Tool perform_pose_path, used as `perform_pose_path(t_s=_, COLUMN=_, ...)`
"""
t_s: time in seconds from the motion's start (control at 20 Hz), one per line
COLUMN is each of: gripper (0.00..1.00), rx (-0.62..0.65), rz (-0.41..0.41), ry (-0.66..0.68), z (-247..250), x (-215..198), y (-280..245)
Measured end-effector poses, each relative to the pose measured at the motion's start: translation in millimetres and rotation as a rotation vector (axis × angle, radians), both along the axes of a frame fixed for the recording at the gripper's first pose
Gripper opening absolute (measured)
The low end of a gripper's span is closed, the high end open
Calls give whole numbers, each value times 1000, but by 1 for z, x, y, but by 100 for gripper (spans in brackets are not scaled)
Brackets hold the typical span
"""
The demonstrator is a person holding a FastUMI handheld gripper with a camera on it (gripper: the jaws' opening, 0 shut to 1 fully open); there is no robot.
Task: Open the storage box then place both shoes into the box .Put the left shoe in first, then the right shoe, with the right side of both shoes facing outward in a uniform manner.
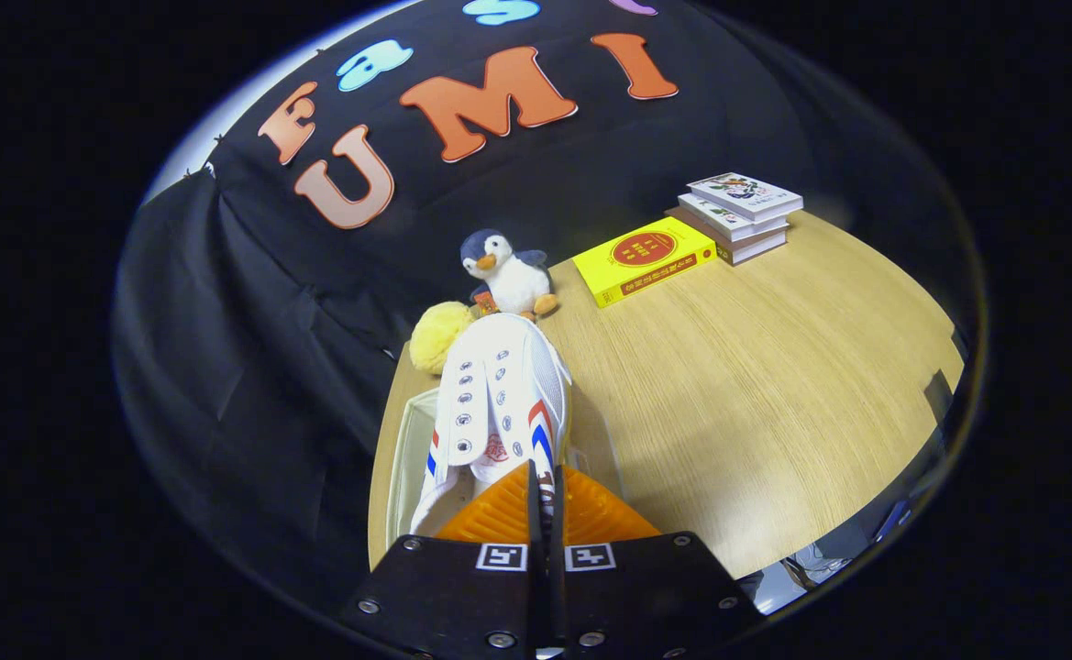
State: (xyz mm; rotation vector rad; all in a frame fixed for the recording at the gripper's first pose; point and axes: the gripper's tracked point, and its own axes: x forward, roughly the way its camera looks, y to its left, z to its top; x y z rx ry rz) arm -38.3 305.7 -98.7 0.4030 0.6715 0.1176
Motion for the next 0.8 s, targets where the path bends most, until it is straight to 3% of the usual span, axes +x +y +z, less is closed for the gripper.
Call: perform_pose_path(t_s=0.8, gripper=2, rx=-93, rz=5, ry=0, z=-26, x=-4, y=14)
